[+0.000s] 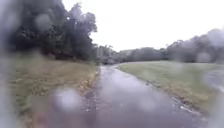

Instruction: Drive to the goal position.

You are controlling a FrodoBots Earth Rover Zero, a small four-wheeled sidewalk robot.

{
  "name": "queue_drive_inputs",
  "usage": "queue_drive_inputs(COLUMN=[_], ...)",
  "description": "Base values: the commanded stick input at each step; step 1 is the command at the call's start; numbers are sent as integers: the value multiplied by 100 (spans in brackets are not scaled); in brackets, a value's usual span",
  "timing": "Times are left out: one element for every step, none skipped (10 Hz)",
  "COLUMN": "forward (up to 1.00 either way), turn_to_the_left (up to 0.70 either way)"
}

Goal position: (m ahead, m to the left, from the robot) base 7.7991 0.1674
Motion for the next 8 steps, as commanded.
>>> queue_drive_inputs(forward=[85,85,85,85,85,85,85,85], turn_to_the_left=[-27,-11,-4,0,0,0,0,0])
